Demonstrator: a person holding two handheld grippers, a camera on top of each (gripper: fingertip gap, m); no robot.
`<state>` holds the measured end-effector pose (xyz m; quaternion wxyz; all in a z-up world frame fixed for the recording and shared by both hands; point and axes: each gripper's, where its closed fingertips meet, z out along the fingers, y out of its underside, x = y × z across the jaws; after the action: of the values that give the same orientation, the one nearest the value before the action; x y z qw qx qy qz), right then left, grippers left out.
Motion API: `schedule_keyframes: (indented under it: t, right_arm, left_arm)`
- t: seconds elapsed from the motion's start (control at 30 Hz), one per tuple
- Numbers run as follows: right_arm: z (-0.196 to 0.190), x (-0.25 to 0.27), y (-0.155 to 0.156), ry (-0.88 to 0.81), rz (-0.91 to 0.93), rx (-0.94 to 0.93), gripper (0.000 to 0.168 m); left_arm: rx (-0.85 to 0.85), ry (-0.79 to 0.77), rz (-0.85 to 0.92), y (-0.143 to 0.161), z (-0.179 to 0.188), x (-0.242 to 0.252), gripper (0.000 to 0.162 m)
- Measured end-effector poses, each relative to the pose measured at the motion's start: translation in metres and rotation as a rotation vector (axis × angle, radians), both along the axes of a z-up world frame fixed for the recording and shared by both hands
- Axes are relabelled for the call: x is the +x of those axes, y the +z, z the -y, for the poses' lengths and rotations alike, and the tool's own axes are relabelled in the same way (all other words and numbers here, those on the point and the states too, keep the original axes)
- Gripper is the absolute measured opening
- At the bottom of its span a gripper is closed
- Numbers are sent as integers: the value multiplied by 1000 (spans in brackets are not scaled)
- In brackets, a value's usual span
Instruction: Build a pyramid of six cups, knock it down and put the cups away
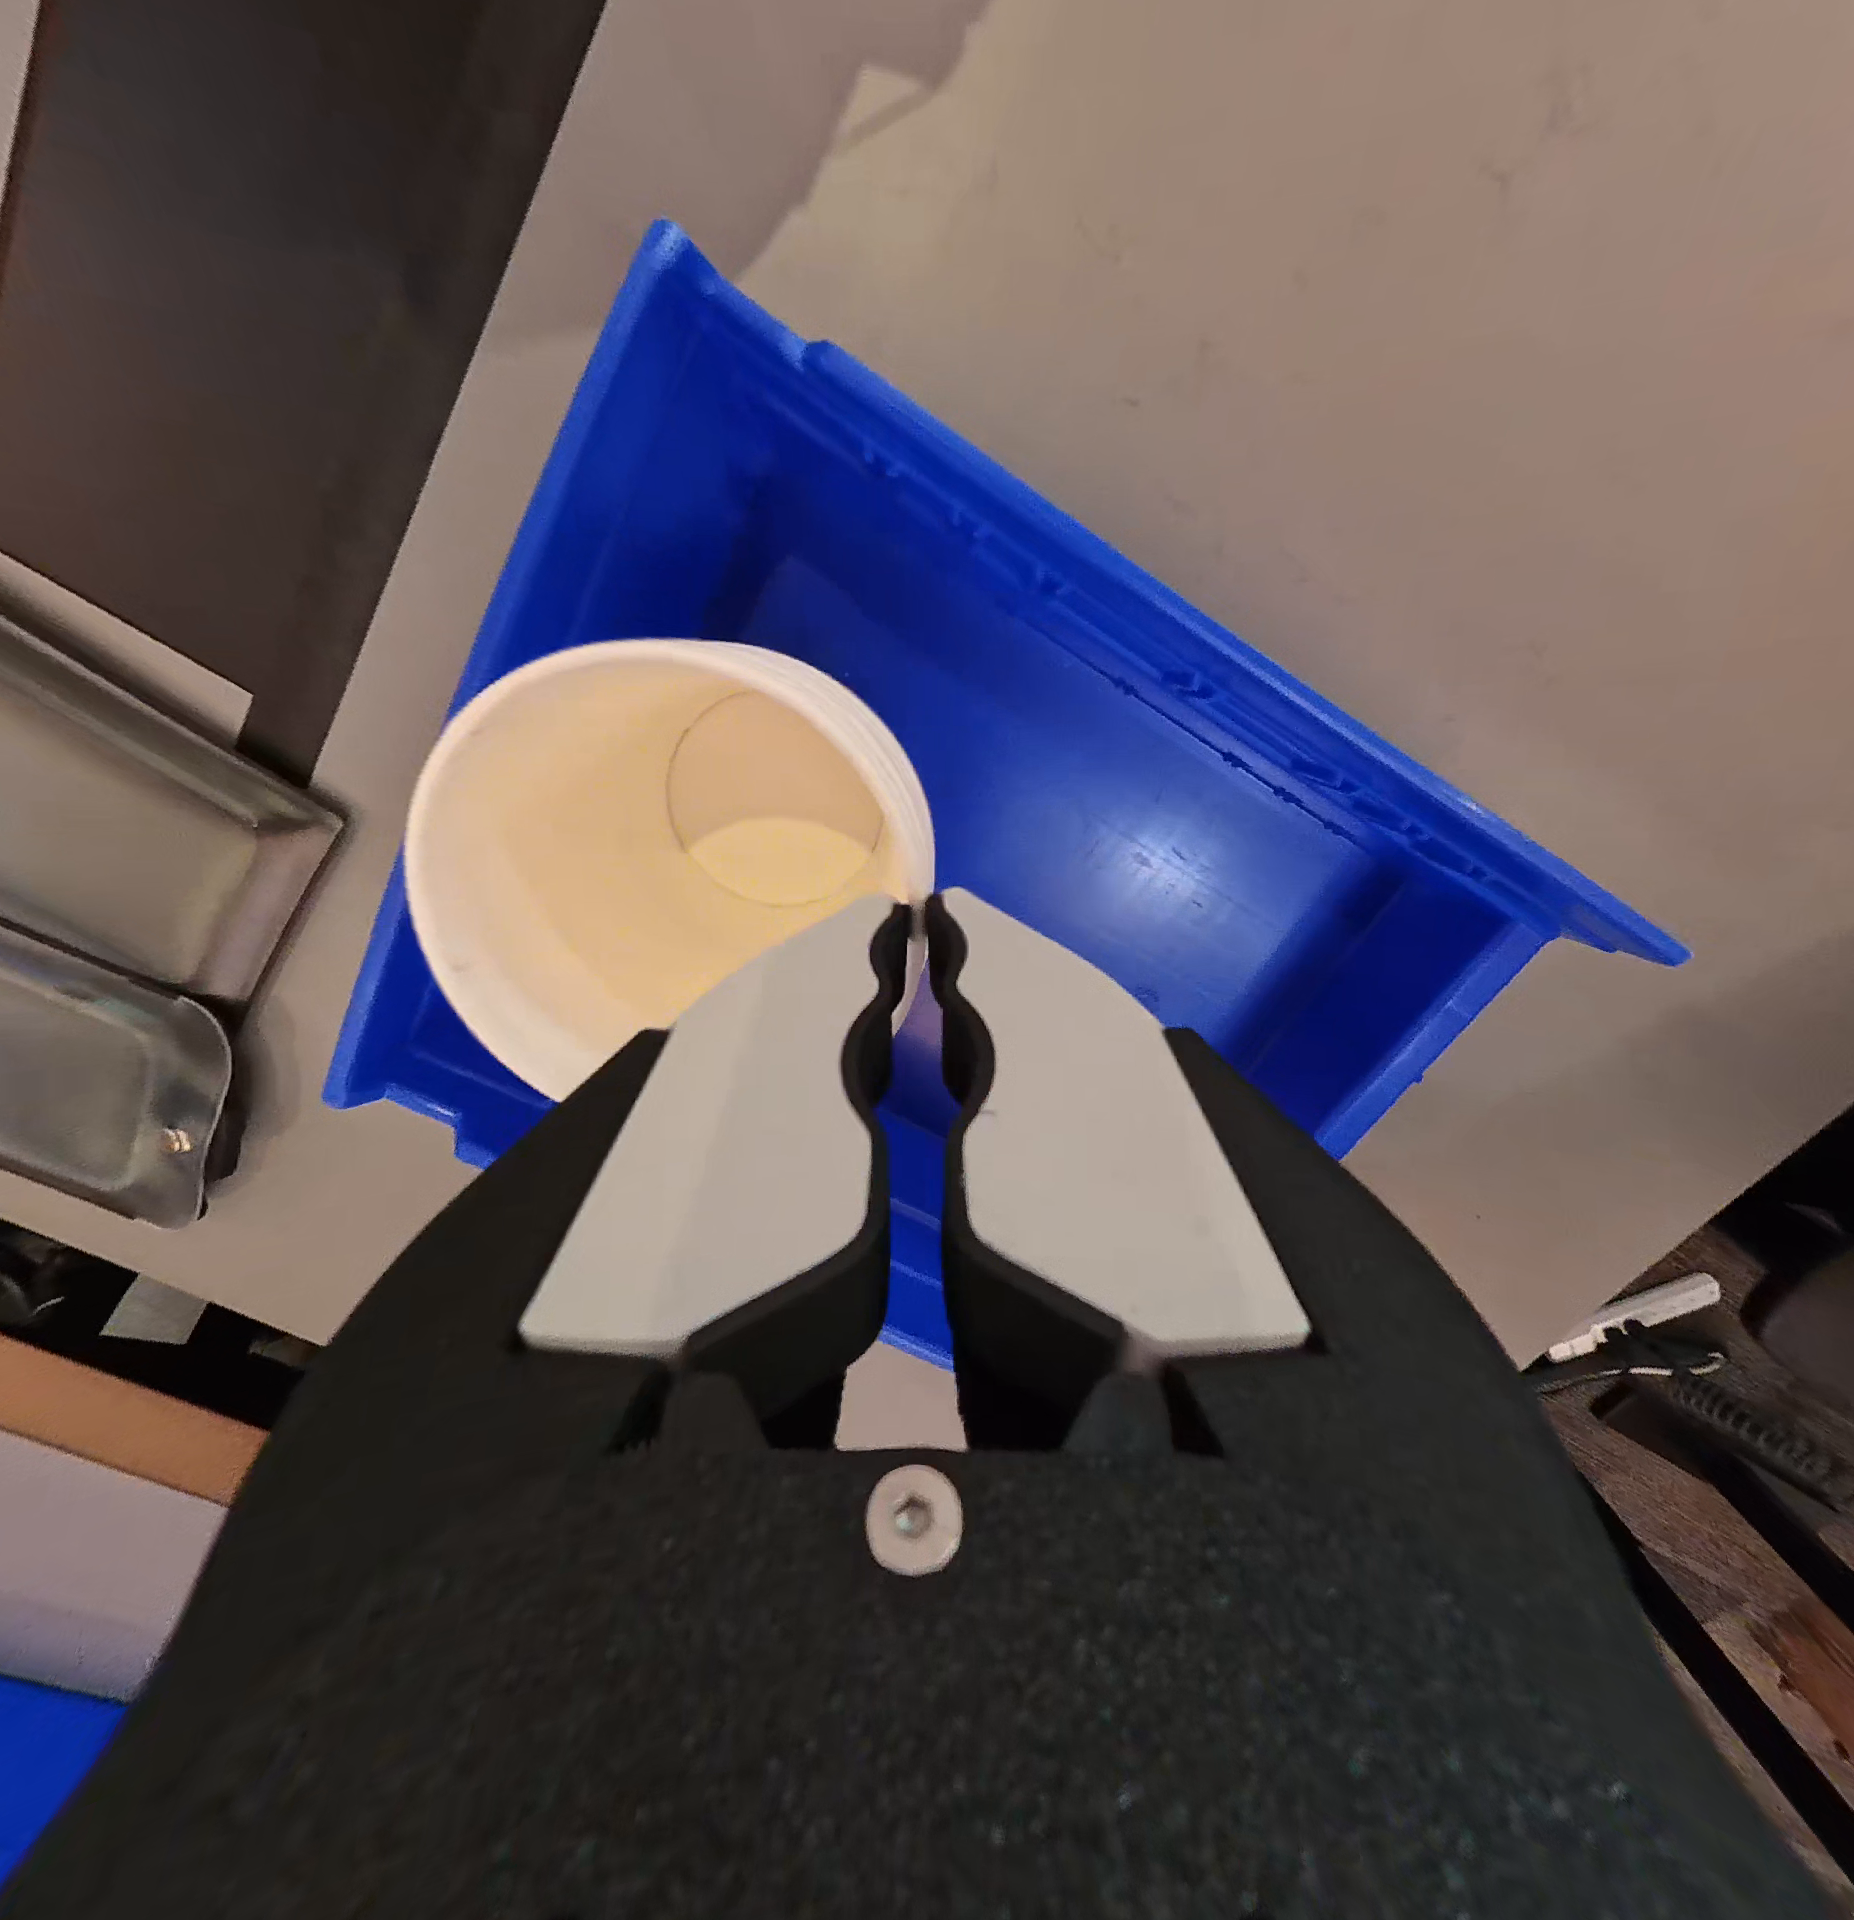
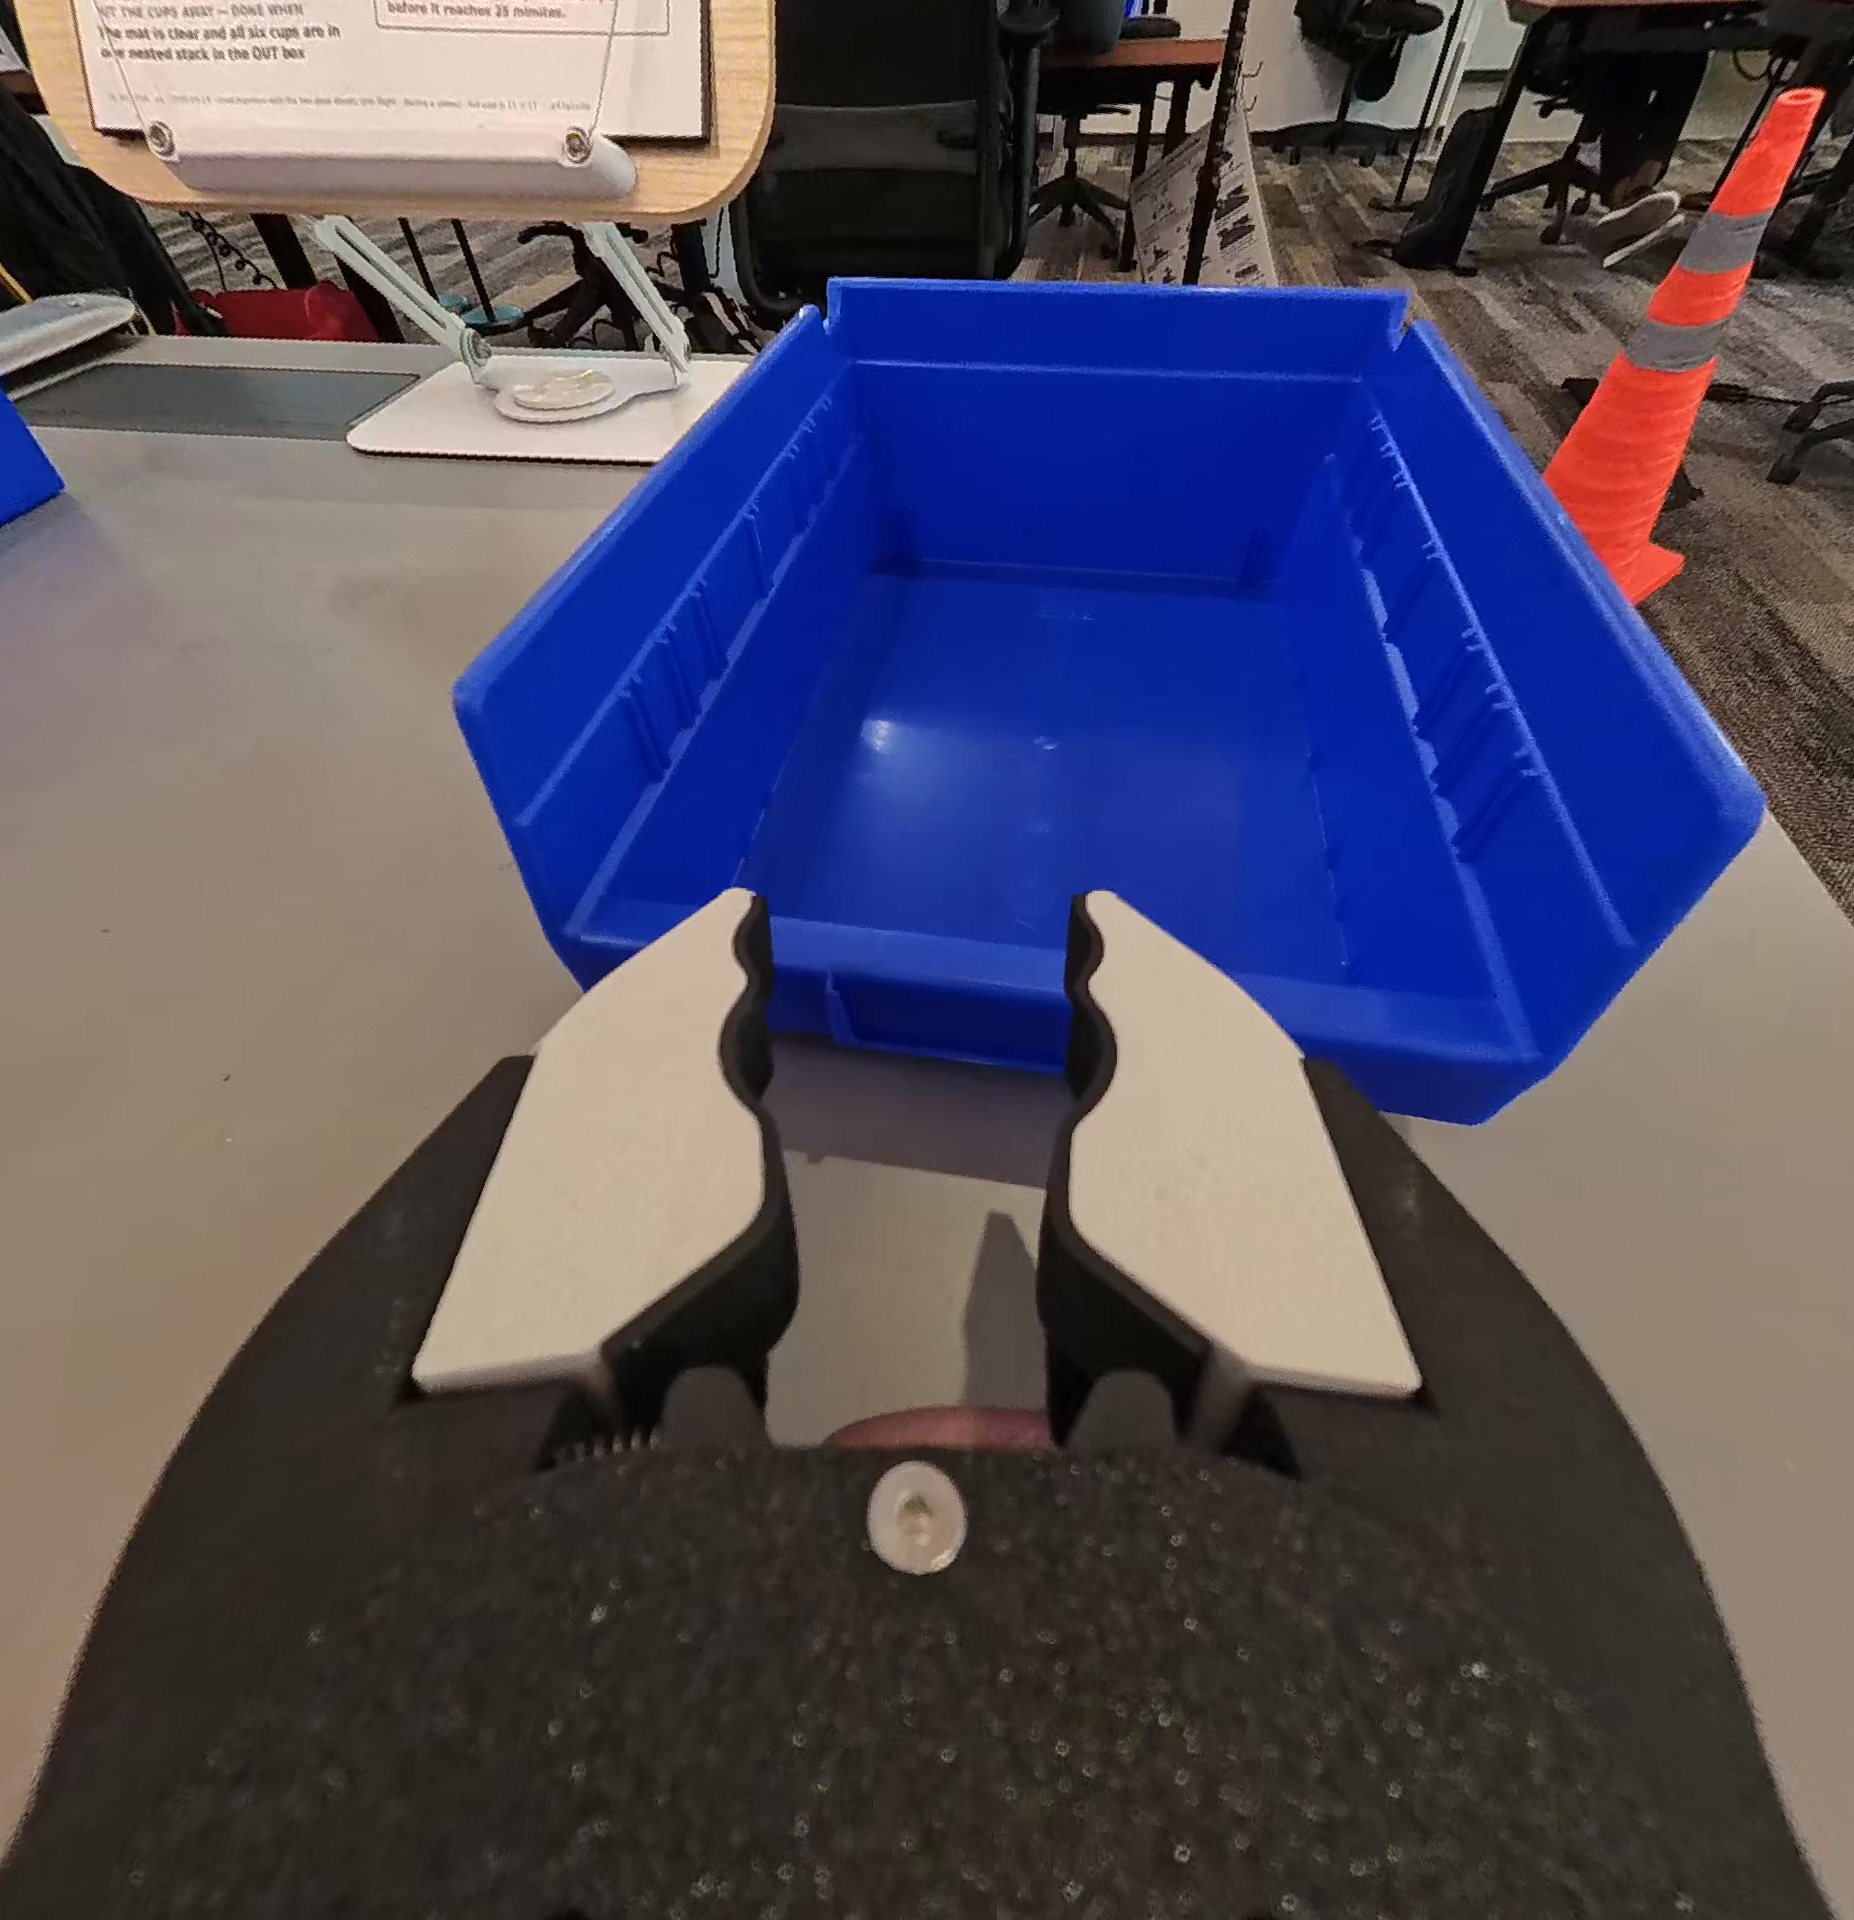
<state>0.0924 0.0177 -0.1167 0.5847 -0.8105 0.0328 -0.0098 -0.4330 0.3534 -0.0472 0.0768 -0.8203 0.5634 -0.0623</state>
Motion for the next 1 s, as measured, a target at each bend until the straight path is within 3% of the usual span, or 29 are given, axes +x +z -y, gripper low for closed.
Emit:
schedule_keyframes:
  t: [0.23,0.47,0.63,0.8,1.0]
  right_arm:
    - [-1,-11,5,40,-11,27,54]
    - [-4,-50,19,108,-12,113,64]
    - [-5,-103,26,280,12,160,65]
    - [-8,-153,25,444,-82,186,77]
    - [-13,-192,26,547,-167,178,78]
  left_arm:
    - [34,-4,-32,9,-1,-5,3]
    - [125,-11,-28,44,-5,-4,3]
    - [230,6,24,104,-9,-2,2]
    - [325,-16,136,177,10,8,2]
    - [367,-124,292,218,60,38,3]
